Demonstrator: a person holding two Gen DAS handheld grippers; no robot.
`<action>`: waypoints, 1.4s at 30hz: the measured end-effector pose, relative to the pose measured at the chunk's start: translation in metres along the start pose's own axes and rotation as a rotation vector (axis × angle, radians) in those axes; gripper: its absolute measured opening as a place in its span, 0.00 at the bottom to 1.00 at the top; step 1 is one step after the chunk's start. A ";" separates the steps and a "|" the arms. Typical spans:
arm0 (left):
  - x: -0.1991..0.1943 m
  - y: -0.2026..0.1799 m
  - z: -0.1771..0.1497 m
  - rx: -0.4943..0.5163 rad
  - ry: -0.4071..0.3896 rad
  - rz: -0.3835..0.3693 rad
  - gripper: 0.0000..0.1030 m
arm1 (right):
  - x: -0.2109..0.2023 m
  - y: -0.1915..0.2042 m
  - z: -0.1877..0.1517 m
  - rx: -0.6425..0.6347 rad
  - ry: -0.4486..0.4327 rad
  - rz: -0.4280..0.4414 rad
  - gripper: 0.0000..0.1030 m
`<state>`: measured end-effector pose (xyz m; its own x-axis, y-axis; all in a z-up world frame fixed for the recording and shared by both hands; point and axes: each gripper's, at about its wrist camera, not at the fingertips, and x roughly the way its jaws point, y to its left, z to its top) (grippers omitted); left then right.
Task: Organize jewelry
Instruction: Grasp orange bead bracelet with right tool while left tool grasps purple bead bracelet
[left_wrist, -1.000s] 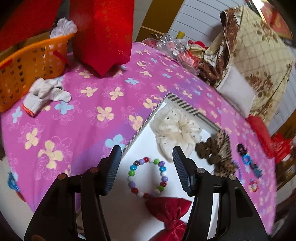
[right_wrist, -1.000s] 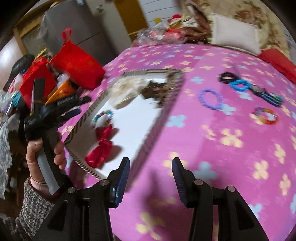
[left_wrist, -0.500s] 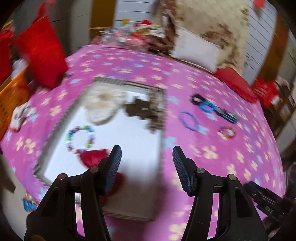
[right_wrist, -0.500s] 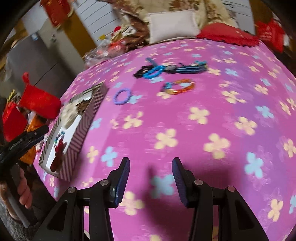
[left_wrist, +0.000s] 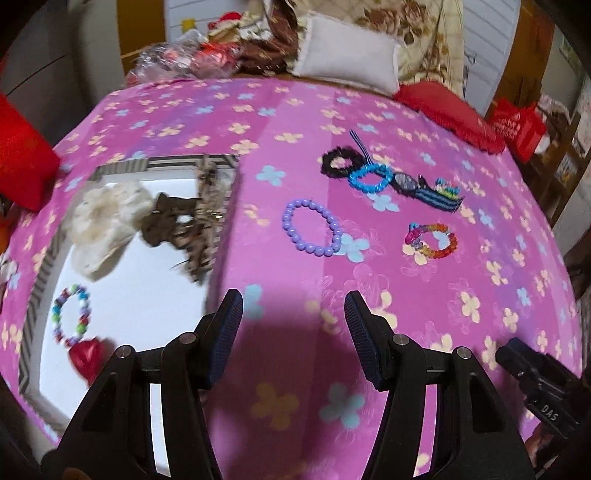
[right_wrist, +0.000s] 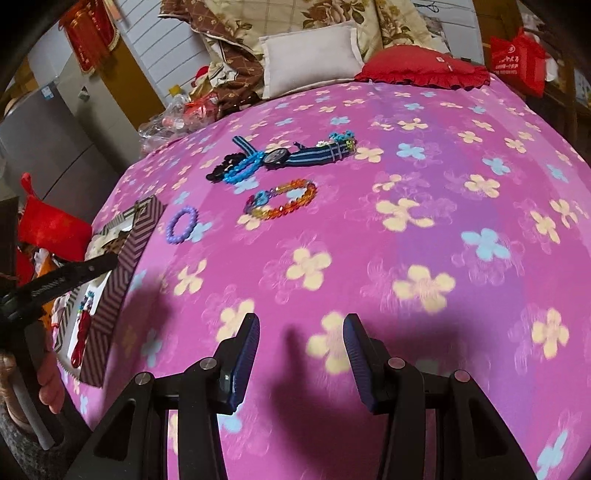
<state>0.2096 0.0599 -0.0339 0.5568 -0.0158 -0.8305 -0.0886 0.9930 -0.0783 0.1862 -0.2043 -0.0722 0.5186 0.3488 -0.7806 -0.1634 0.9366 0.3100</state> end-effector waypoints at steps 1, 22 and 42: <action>0.006 -0.004 0.004 0.014 0.008 0.002 0.56 | 0.003 -0.001 0.002 -0.001 0.002 0.000 0.44; 0.099 0.015 0.060 -0.015 0.122 -0.014 0.46 | 0.078 0.006 0.080 -0.034 -0.004 -0.089 0.44; 0.105 0.006 0.060 0.031 0.062 0.032 0.08 | 0.103 0.024 0.096 -0.140 -0.060 -0.251 0.08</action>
<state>0.3174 0.0709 -0.0888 0.5021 0.0094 -0.8648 -0.0788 0.9963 -0.0349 0.3158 -0.1487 -0.0928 0.6058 0.1070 -0.7884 -0.1356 0.9903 0.0302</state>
